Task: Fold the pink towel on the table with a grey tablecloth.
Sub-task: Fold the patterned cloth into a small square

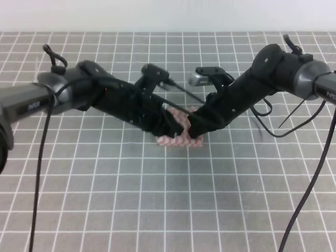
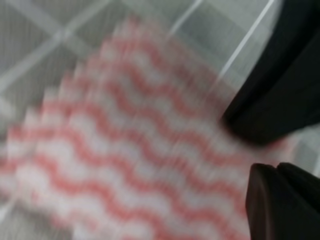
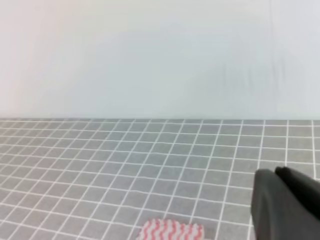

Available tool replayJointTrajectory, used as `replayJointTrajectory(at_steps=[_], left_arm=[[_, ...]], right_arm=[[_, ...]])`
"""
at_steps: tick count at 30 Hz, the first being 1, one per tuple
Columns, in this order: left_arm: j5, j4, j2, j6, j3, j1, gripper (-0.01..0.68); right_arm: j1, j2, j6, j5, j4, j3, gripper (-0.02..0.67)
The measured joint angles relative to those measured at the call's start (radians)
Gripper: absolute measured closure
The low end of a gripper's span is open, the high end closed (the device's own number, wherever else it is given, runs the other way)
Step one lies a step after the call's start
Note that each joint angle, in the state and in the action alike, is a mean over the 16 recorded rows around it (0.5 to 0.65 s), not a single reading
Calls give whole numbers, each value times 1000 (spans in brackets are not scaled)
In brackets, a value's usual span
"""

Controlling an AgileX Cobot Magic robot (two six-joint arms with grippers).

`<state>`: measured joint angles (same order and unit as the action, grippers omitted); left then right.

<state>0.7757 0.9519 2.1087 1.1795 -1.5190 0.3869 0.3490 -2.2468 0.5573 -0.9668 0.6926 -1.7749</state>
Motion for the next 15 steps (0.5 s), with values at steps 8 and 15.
replayJointTrajectory(at_steps=[8,15], left_arm=[[0,-101,27,-57,0,2,674],[-40,-136,-76,-78,0,0,674]], right_arm=[[-1,18,-11,6,0,-4,664],[-10,111,-13,50,0,-8,664]])
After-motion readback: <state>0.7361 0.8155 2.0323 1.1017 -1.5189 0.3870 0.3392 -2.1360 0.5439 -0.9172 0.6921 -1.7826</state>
